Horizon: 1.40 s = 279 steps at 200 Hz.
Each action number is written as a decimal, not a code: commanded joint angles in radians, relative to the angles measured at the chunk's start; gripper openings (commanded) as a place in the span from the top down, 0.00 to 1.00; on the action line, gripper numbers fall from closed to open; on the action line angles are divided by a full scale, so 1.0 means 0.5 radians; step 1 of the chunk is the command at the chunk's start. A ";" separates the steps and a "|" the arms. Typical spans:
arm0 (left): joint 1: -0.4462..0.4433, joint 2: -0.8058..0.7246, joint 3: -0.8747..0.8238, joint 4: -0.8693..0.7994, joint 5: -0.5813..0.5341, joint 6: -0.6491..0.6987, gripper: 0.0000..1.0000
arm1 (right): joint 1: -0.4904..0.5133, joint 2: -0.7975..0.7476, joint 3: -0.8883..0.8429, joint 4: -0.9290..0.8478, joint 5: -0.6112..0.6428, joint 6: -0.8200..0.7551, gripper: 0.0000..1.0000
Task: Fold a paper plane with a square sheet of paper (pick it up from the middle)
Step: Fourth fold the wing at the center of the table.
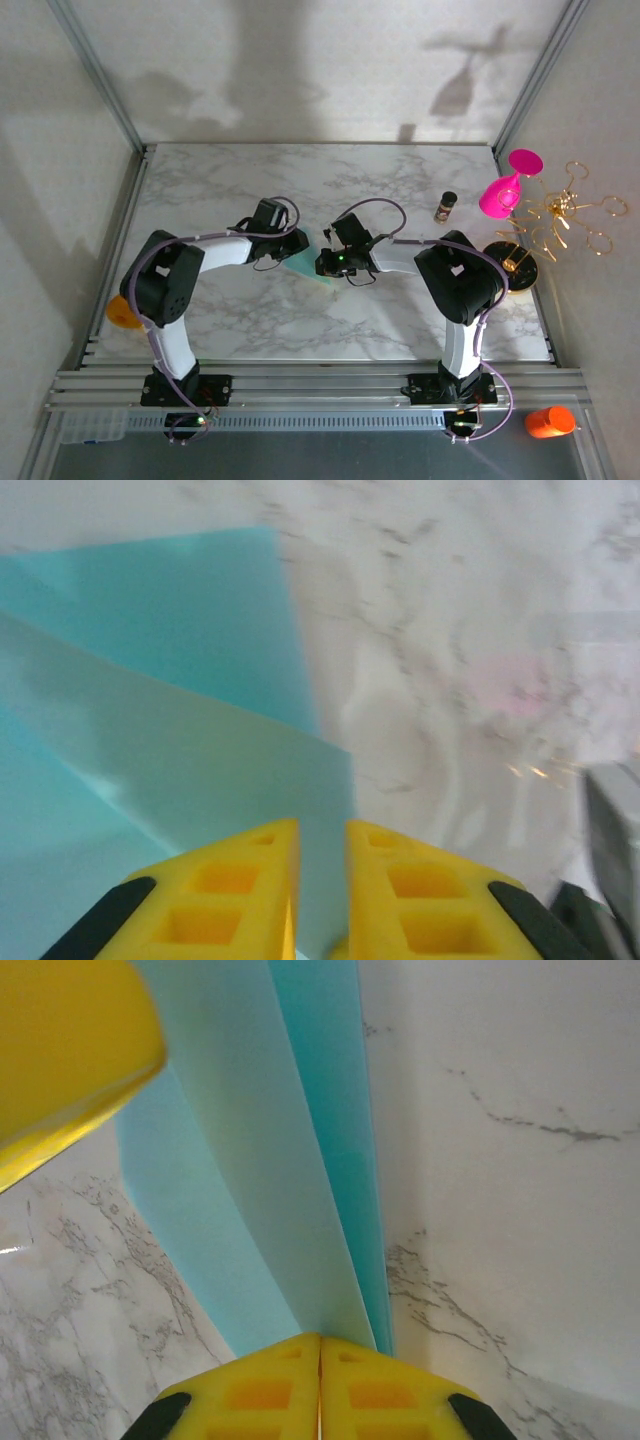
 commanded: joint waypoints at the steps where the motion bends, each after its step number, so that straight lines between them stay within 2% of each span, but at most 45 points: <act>1: -0.068 -0.095 -0.074 0.015 -0.033 0.060 0.83 | 0.002 0.104 -0.054 -0.196 0.180 -0.053 0.91; 54: -0.127 0.013 -0.112 0.029 -0.023 0.066 0.91 | 0.002 0.112 -0.065 -0.201 0.177 -0.050 0.91; 108: -0.143 0.102 -0.114 0.108 0.078 0.078 0.90 | 0.003 0.126 -0.072 -0.201 0.166 -0.050 0.91; 141: -0.125 0.151 -0.093 0.065 -0.005 0.088 0.90 | 0.004 0.143 -0.085 -0.222 0.177 -0.062 0.91; 198: 0.026 0.238 -0.032 -0.080 -0.118 0.194 0.89 | 0.005 0.165 -0.166 -0.282 0.240 -0.107 0.91; 279: 0.349 0.386 0.197 -0.250 -0.121 0.400 0.88 | 0.005 0.203 -0.293 -0.338 0.330 -0.157 0.91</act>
